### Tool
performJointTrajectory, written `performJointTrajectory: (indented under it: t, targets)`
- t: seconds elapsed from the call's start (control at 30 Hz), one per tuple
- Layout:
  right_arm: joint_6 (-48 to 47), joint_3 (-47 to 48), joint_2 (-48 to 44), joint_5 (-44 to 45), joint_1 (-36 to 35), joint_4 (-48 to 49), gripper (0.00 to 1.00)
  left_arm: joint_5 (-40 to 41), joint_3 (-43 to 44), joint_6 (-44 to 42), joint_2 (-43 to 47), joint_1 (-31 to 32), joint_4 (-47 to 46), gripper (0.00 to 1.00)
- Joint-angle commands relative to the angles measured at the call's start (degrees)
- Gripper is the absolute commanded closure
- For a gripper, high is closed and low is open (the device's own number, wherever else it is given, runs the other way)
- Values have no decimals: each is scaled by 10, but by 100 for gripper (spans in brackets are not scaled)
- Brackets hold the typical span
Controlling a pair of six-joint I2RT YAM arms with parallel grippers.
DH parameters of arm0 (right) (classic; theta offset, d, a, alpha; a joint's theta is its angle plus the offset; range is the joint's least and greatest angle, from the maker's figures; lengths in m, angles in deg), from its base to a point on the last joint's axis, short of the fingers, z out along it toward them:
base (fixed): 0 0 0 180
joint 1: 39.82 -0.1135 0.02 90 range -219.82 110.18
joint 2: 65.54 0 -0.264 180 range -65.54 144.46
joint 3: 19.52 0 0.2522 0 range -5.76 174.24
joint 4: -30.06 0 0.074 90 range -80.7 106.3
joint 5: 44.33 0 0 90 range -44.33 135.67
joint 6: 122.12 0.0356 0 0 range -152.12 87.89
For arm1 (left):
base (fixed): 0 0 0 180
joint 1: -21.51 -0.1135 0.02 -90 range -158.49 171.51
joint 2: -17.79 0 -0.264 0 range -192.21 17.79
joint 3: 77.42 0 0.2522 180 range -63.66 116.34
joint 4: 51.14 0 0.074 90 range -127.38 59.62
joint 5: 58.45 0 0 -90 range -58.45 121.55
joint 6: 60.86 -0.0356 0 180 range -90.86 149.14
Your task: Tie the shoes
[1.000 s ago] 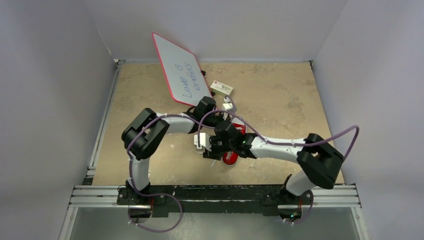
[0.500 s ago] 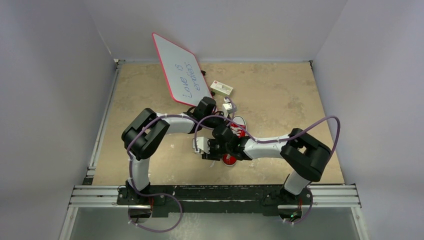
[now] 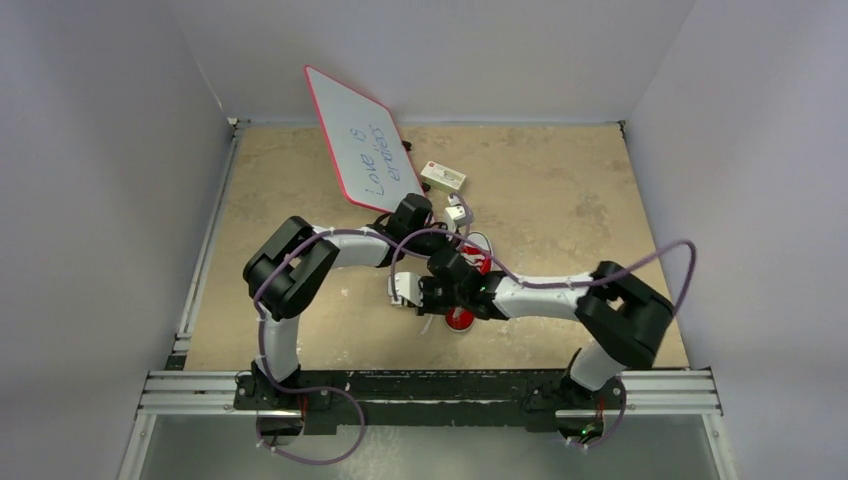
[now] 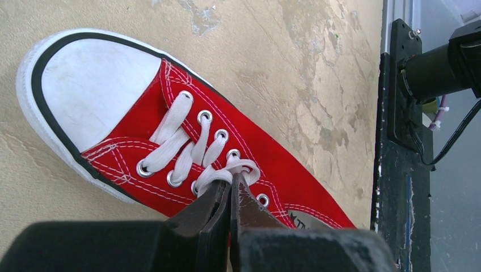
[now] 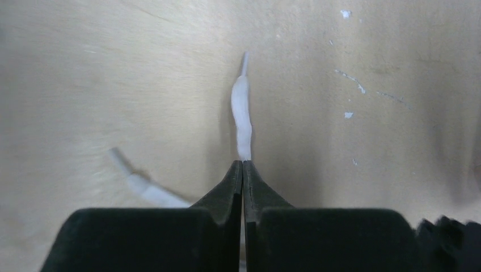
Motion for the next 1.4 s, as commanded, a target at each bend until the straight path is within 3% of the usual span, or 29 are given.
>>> performJointTrajectory:
  t: [0.0, 0.1, 0.2, 0.53, 0.67, 0.73, 0.87, 0.97, 1.1, 1.37]
  targets:
    - [89, 65, -125, -106, 2, -128, 100, 19, -5, 13, 20, -4, -8, 100]
    - [266, 127, -162, -52, 6, -262, 100, 25, -10, 27, 31, -6, -22, 100]
    - [285, 148, -185, -22, 9, -371, 100, 32, -21, 44, 36, -8, -46, 100]
    - [466, 39, -376, 123, 9, -370, 100, 43, -55, 103, 46, -7, -113, 100]
    - [493, 19, -414, 125, 9, -383, 100, 55, -58, 108, 51, -8, -115, 100]
    - [448, 19, -401, 92, 9, -352, 100, 56, -58, 109, 50, -8, -114, 100]
    - [300, 40, -316, -11, 6, -292, 63, 49, -47, 105, 32, -7, -108, 100]
    - [157, 49, -274, -34, 5, -271, 52, 47, -38, 95, 19, -8, -94, 100]
    - [-28, 48, -234, -90, 3, -252, 49, 41, -25, 88, 11, -7, -77, 100]
    - [-118, 79, -99, -81, 3, -191, 54, 36, -6, 49, 9, -8, -28, 100]
